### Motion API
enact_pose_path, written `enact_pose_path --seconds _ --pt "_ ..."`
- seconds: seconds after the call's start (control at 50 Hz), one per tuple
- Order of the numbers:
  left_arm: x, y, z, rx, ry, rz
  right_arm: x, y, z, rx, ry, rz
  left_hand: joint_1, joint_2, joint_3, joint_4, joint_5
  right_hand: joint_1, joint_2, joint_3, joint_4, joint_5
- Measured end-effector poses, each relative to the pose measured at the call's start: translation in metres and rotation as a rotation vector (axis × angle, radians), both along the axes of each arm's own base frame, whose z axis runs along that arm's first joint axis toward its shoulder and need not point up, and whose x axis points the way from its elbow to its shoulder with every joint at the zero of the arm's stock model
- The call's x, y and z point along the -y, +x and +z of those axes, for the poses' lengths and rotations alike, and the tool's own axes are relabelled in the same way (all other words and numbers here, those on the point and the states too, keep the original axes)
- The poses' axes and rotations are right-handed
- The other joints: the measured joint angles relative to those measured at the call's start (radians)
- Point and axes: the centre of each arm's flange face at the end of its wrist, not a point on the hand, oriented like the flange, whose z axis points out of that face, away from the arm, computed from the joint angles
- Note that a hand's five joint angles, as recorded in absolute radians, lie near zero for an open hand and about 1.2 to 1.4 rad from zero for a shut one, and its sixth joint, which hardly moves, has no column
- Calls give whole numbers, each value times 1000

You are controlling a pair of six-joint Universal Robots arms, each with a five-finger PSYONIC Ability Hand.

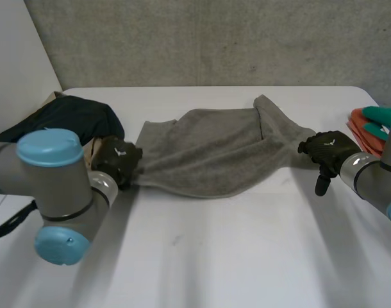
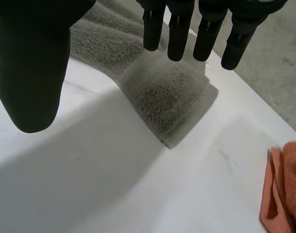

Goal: Fold the laundry.

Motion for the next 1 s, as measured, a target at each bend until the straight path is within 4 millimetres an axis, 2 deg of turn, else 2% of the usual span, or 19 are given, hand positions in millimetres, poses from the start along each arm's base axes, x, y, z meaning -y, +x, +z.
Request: enact_pose_path --seconds 0.06,0.14,0.28,0.36,0.44,0.56,0.72,1.0 --pt "-5 1 16 -32 -31 0 -2 0 1 18 21 -35 0 0 0 0 0 -9 -12 -10 -8 -7" --pt "-24 0 44 -91 -41 -41 -11 5 7 82 70 -105 0 0 0 0 0 -9 -12 -12 -9 -12" --pt "-53 -1 80 -162 -19 -105 -21 23 6 189 129 -162 0 0 2 0 0 -26 -12 -25 -24 -26" --pt "-62 0 99 -201 -28 -120 -12 32 -4 204 116 -172 0 2 2 1 0 -22 -12 -19 -21 0" --pt "-64 1 112 -224 -50 -120 7 30 -14 149 74 -177 0 2 2 1 0 33 4 53 41 81" --pt "-59 4 118 -234 -68 -102 28 19 -20 57 30 -158 0 2 2 1 0 91 60 101 99 137" --pt "-50 9 113 -229 -58 -76 48 13 -33 -12 10 -12 0 2 2 1 0 133 104 145 145 177" --pt "-43 13 105 -231 -33 -48 66 12 -50 -16 -14 17 0 2 2 1 0 254 245 275 266 286"
